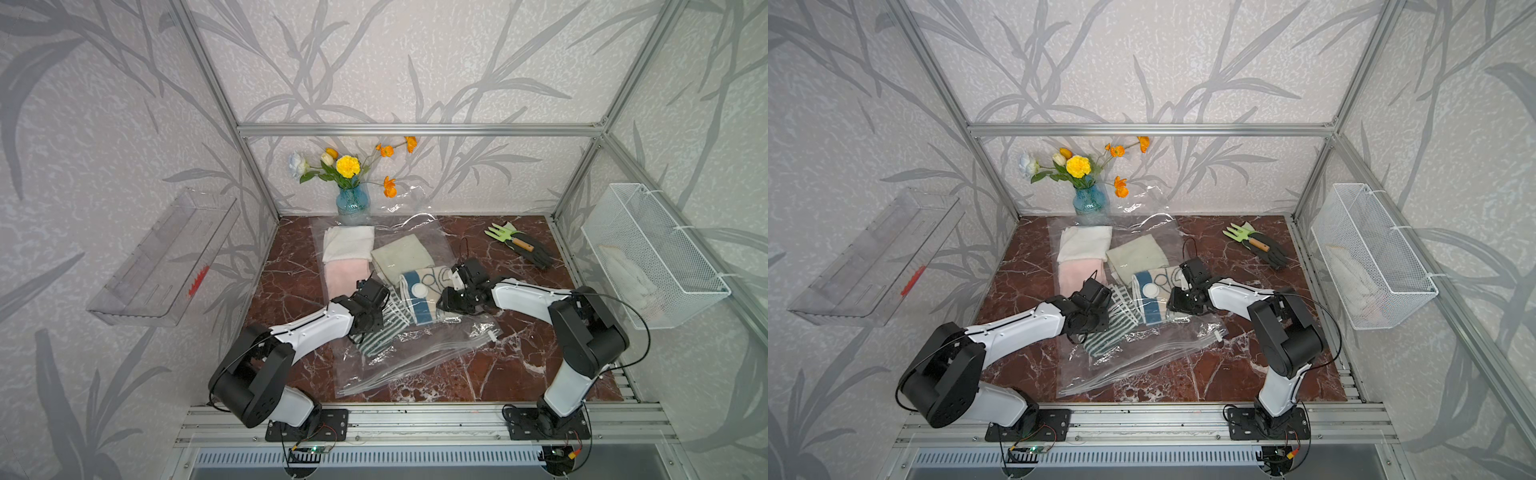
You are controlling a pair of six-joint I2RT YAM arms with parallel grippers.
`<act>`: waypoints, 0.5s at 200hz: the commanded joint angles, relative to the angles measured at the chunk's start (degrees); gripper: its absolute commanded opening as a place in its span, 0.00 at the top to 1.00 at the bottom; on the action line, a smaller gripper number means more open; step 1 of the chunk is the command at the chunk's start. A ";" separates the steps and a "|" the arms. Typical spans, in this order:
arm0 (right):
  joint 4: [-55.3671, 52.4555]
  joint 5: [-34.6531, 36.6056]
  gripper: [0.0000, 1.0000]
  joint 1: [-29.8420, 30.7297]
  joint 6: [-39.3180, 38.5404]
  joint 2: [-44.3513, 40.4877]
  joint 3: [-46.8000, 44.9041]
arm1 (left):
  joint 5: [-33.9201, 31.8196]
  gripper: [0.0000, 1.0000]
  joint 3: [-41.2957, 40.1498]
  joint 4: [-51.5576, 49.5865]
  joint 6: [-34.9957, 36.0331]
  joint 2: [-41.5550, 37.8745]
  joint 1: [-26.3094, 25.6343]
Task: Place the folded towel into the vacuum bag
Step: Adjust the vacuum bag at the center of the board.
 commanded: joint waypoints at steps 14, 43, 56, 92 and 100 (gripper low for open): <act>-6.93 -4.75 0.49 -3.47 -2.47 -6.38 -2.35 | -3.71 0.59 3.94 -5.42 3.61 0.70 1.70; -16.62 -0.74 0.33 -10.54 -4.78 -21.53 -10.87 | 1.27 0.53 5.59 -9.49 6.72 -4.36 -0.53; -21.01 1.94 0.28 -13.59 -4.53 -27.57 -15.25 | 2.91 0.49 6.14 -10.30 9.10 -7.60 -2.92; -18.89 0.64 0.24 -19.66 0.51 -40.39 -28.73 | 2.12 0.30 9.21 -4.03 20.28 -11.74 -19.45; -17.00 -0.76 0.23 -20.34 2.42 -41.91 -30.58 | 2.54 0.28 10.38 -2.48 22.83 -10.72 -22.32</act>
